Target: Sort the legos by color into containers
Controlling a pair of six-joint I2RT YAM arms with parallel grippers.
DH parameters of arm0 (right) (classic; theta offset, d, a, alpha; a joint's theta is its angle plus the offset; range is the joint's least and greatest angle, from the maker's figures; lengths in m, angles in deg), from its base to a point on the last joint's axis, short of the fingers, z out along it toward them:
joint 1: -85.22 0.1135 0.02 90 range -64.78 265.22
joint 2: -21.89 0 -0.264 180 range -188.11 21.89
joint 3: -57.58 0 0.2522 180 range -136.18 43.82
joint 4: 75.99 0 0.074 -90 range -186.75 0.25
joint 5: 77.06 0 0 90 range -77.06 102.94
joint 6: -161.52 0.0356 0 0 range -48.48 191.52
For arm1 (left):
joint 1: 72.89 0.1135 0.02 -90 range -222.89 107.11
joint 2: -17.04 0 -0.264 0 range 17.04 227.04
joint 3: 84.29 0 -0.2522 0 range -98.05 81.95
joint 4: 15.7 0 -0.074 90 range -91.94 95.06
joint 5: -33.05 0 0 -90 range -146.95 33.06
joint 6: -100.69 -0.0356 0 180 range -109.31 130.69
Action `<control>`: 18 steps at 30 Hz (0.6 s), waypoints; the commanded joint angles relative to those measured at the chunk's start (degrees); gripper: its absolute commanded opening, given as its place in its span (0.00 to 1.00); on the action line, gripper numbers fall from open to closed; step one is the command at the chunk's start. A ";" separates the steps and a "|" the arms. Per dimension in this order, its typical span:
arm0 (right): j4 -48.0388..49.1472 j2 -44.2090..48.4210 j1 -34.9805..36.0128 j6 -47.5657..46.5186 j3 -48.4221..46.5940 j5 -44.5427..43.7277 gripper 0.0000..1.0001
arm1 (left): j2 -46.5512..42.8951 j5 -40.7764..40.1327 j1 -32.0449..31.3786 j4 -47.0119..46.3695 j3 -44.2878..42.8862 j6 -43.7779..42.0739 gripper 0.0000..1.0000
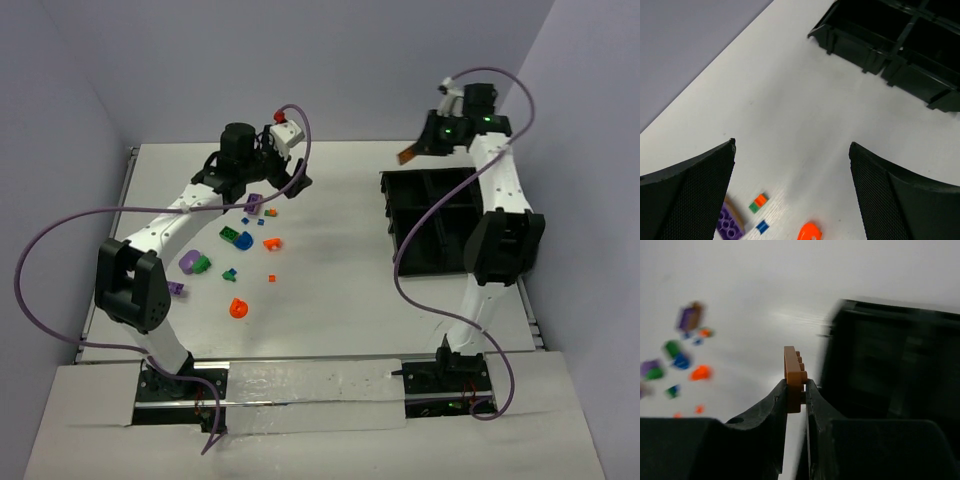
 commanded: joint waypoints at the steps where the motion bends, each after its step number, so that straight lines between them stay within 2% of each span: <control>1: -3.42 4.67 -9.27 -10.99 0.38 -19.20 0.00 | -3.18 -4.41 1.02 3.37 -2.74 1.48 0.99; 3: -3.71 2.95 -11.04 -12.22 -0.73 -24.93 0.00 | -3.50 -5.17 1.09 2.54 -1.25 1.39 0.99; 7: -4.53 -1.88 -12.10 -13.82 -4.77 -29.82 0.00 | -2.68 -6.07 1.09 2.32 -1.25 1.75 0.99; 12: -6.82 -8.23 -11.54 -13.41 -11.88 -28.92 0.00 | -1.76 -8.23 1.24 2.84 -1.68 0.94 0.99; 18: -3.99 -10.29 -8.93 -13.35 -9.84 -30.11 0.00 | -1.35 -9.77 1.64 3.83 -1.93 1.09 0.99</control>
